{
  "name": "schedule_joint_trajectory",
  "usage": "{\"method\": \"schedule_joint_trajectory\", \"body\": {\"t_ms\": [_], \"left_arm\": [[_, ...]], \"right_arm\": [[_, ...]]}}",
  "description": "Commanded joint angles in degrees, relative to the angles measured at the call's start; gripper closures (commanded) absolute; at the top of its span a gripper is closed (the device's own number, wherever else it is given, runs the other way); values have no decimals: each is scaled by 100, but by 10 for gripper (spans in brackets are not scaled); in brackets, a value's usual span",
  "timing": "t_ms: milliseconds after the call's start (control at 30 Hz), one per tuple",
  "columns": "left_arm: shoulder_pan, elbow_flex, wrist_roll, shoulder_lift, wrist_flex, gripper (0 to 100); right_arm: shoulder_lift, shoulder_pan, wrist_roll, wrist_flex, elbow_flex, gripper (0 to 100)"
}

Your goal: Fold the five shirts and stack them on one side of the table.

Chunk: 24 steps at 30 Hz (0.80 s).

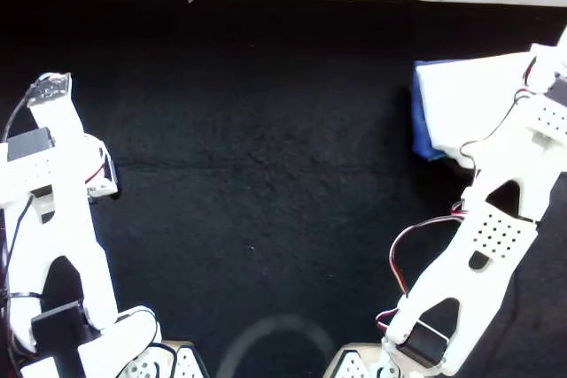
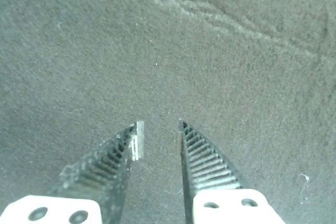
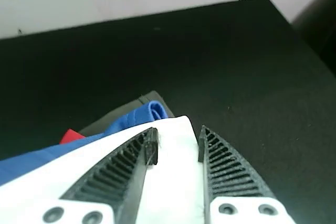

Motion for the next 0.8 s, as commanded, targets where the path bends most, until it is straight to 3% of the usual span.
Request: {"method": "schedule_joint_trajectory", "body": {"t_ms": [0, 167, 267, 400, 767], "left_arm": [[84, -13, 0, -277, -26, 881], [84, -40, -158, -286, 26, 881], [101, -110, -158, -321, 149, 881], [295, -312, -149, -804, 510, 881], [1481, -13, -149, -2598, 932, 881]], "right_arm": [[119, 66, -18, -268, -66, 868], [31, 48, -53, -268, -321, 868], [-268, 48, -607, 110, -813, 868], [-901, -48, -985, 1059, -1385, 868], [-2809, -708, -967, 4171, -1516, 868]]}}
